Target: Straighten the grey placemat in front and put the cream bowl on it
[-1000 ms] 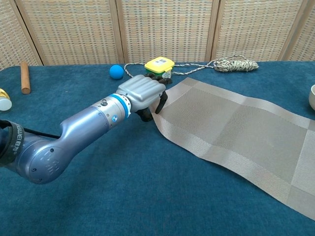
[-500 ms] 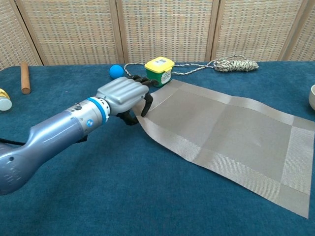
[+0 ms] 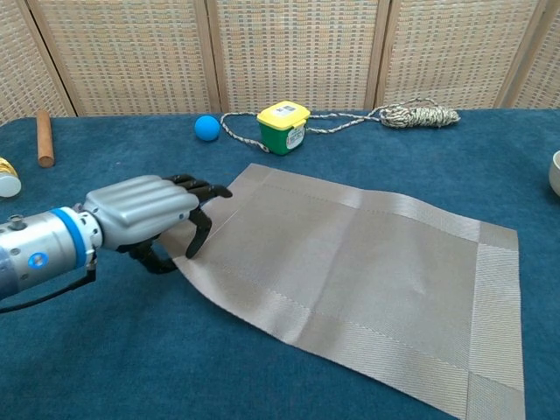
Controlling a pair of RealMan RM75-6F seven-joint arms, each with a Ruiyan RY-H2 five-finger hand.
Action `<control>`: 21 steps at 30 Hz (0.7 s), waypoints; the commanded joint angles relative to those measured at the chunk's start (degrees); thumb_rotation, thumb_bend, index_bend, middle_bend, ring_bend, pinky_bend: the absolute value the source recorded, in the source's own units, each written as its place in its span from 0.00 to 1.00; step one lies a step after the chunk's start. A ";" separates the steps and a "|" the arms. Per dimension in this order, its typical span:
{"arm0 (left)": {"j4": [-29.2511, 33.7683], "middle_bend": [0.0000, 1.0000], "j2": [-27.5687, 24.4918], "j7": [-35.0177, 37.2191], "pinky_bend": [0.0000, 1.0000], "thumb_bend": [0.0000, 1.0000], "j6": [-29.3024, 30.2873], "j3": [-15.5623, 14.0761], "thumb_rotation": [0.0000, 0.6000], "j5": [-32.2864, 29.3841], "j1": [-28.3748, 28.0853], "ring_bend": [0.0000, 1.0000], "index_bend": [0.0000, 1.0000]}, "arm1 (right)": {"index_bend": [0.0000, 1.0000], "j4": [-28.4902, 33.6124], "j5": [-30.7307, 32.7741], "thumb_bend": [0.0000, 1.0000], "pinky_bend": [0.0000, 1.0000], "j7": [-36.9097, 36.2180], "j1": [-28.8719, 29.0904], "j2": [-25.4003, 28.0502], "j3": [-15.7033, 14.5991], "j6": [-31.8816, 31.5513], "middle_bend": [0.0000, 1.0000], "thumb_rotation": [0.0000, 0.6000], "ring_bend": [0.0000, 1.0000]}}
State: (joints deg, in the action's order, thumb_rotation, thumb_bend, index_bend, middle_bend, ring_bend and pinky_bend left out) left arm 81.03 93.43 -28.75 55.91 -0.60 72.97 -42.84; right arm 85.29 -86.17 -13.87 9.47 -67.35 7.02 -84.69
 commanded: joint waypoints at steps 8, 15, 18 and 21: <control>13.01 0.00 -8.02 -1.70 0.00 0.65 1.32 -6.62 1.00 1.89 5.16 0.00 0.64 | 0.12 0.39 -0.50 0.26 0.00 0.87 -0.12 -0.12 -0.32 -0.25 0.00 1.00 0.00; 17.15 0.00 -10.05 -0.33 0.00 0.65 -0.09 -8.84 1.00 4.69 5.95 0.00 0.64 | 0.12 0.60 -0.75 0.26 0.00 1.07 -0.17 -0.11 -0.43 -0.43 0.00 1.00 0.00; 18.03 0.00 -10.21 0.09 0.00 0.65 -0.97 -9.27 1.00 5.18 6.05 0.00 0.64 | 0.12 0.62 -0.80 0.26 0.00 1.05 -0.18 -0.08 -0.44 -0.45 0.00 1.00 0.00; 18.96 0.00 -10.55 1.00 0.00 0.65 -2.33 -9.54 1.00 5.69 5.84 0.00 0.64 | 0.12 0.63 -0.87 0.26 0.00 1.08 -0.18 -0.11 -0.49 -0.45 0.00 1.00 0.00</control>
State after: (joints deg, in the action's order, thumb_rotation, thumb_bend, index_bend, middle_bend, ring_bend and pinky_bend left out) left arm 99.69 83.04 -28.07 53.94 -10.01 78.45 -36.92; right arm 85.92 -87.04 -12.78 9.30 -67.46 6.53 -85.14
